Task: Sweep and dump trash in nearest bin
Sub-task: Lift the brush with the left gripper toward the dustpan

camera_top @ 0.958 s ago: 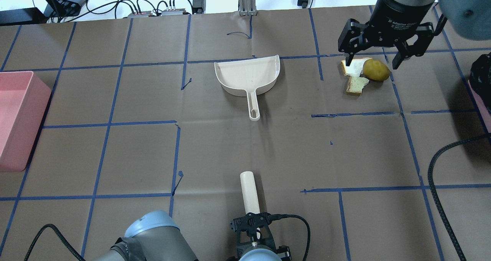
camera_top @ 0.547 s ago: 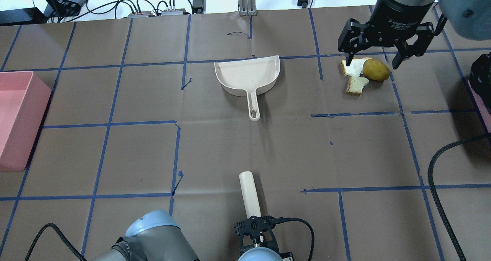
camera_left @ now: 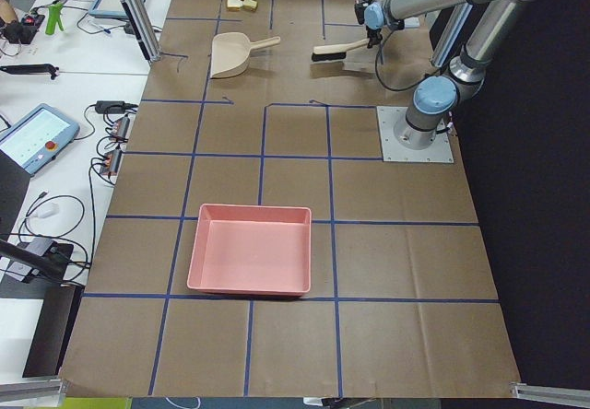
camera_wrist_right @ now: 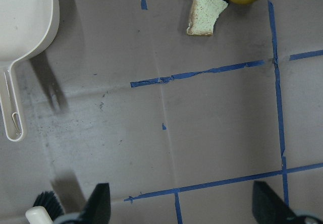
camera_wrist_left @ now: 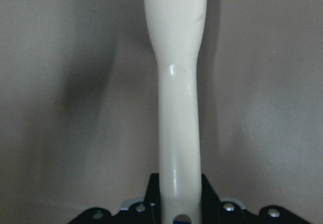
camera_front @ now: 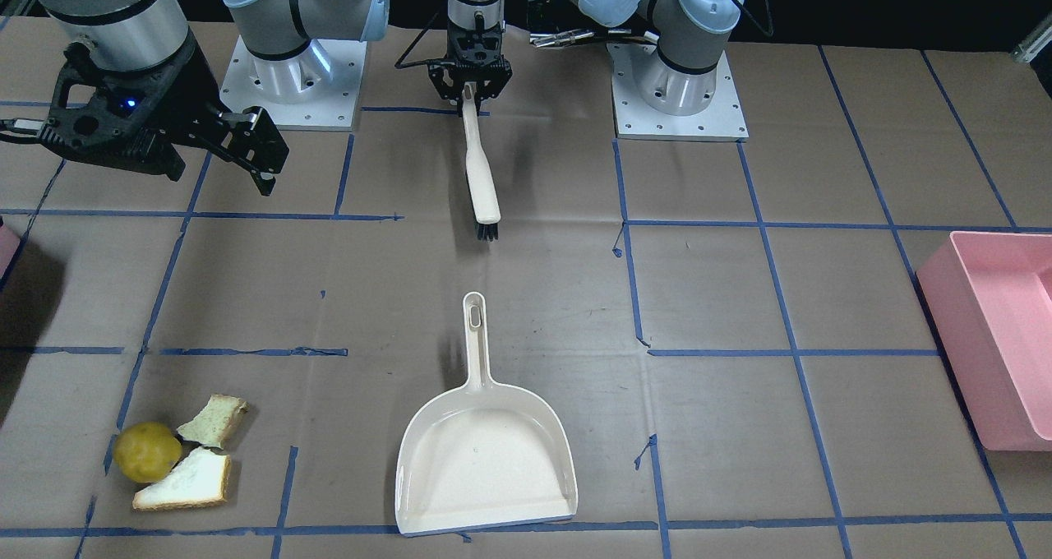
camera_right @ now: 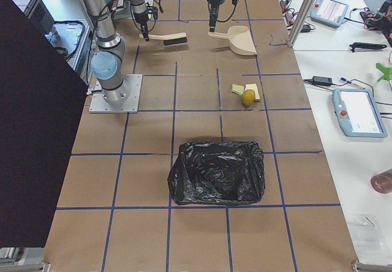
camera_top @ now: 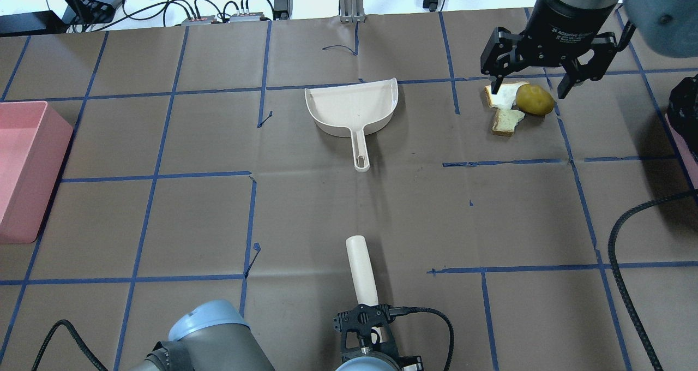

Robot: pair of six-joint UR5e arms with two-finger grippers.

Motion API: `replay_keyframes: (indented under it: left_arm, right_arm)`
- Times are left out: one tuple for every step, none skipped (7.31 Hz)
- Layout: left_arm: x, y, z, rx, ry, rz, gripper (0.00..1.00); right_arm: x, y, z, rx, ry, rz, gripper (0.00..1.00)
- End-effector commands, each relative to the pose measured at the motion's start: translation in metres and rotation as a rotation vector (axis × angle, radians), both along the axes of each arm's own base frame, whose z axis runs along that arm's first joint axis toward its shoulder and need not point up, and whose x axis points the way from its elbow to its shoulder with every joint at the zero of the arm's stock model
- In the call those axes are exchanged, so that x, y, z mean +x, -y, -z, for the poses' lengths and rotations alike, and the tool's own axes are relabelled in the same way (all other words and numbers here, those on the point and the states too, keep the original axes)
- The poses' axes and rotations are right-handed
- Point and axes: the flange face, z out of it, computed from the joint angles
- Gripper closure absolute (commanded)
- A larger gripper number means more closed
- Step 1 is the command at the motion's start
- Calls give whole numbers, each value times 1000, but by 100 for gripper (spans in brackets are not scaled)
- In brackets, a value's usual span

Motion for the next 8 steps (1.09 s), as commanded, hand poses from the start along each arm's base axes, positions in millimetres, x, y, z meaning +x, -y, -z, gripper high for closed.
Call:
replay_keyframes:
  left_arm:
    - [20,2,-33,-53,14,-24,100]
    - [31,11,-52,-46,59,-40,100]
    - [40,29,-76,-20,96,-42,100]
    - [52,53,-104,6,127,-34,100]
    - [65,81,-128,29,150,2,100]
    - [80,114,-148,46,162,29,100]
    - [98,147,-166,42,152,44,100]
    - [117,170,-177,42,154,97,100]
  right_arm:
    - [0,0,0,0,0,0,0]
    - [0,0,1,1,0,2,0]
    - [0,0,-1,-2,1,0,0]
    - [0,0,-1,-2,2,0,0]
    - [1,0,1,3,0,0,0]
    - [1,2,-2,-5,0,0,0]
    - [2,4,-1,-3,1,-5,0]
    - [2,7,1,0,2,-9,0]
